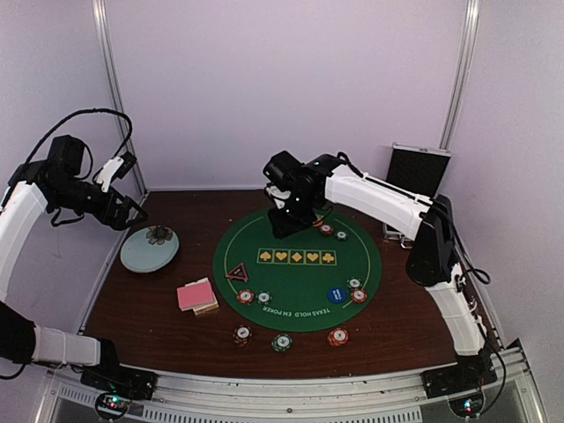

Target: Distribute texas hold em gaming equipment

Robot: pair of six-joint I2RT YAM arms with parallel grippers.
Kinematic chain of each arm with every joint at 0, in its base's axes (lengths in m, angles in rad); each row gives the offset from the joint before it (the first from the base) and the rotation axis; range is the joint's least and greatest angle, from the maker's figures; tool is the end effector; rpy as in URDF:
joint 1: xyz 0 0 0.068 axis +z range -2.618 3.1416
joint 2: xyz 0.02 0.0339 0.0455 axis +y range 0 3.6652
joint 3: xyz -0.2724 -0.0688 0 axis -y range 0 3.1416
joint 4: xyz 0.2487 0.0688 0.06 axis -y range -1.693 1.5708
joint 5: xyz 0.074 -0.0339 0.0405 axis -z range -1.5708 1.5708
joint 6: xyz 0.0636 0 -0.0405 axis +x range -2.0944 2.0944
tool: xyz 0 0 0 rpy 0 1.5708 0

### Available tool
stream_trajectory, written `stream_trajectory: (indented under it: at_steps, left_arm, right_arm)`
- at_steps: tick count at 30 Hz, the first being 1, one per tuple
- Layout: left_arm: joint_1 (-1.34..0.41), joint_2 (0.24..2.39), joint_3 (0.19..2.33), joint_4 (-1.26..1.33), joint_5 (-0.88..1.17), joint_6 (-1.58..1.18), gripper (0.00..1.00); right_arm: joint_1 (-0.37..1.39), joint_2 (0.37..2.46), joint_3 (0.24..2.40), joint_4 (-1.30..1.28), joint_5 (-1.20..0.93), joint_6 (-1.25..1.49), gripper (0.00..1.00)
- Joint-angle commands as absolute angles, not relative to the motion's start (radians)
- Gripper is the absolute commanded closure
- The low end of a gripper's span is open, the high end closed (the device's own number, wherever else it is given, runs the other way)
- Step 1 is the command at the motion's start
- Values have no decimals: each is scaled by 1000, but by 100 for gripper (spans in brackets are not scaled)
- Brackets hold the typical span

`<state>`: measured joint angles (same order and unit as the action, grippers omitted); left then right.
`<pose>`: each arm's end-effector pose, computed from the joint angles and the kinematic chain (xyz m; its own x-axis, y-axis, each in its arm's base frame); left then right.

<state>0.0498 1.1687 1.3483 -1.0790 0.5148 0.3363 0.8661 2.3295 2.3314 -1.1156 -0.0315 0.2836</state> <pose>0.2291 -0.0199 0.3664 -0.6515 0.2551 -0.7144 0.5059 0.8479 -0.1586 0.3332 0.3949 0.2482 -0.7737 -0.4781 -0.4158 -0.5770 0.8027 0.1506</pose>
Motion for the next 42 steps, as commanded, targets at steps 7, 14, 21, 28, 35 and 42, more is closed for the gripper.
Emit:
stream_trajectory:
  at_steps: [7,14,21,28,35,42]
  left_arm:
    - [56,1198,1340,-1084,537,360,2]
    - [56,1207,1340,-1083,541,359,3]
    - [56,1216,1348,-1083,542,359,2]
    - [55,1210,1348,-1084,535,360,2]
    - [56,1214,1344,-1083,540,360,2]
    - [56,1210,1344,-1093,548,366,2]
  right_arm:
    - [697,2546,2485,-954,50,292,86]
    - [646,2629,2523,-888,27,291,84]
    - [630,2666,2532,-847,40,296,83]
    - [617,2708,2548,-822,21,313,78]
    - [600,2720,2548,-818,18,329,76]
    - [598,2719,2548,-826,4,342,50]
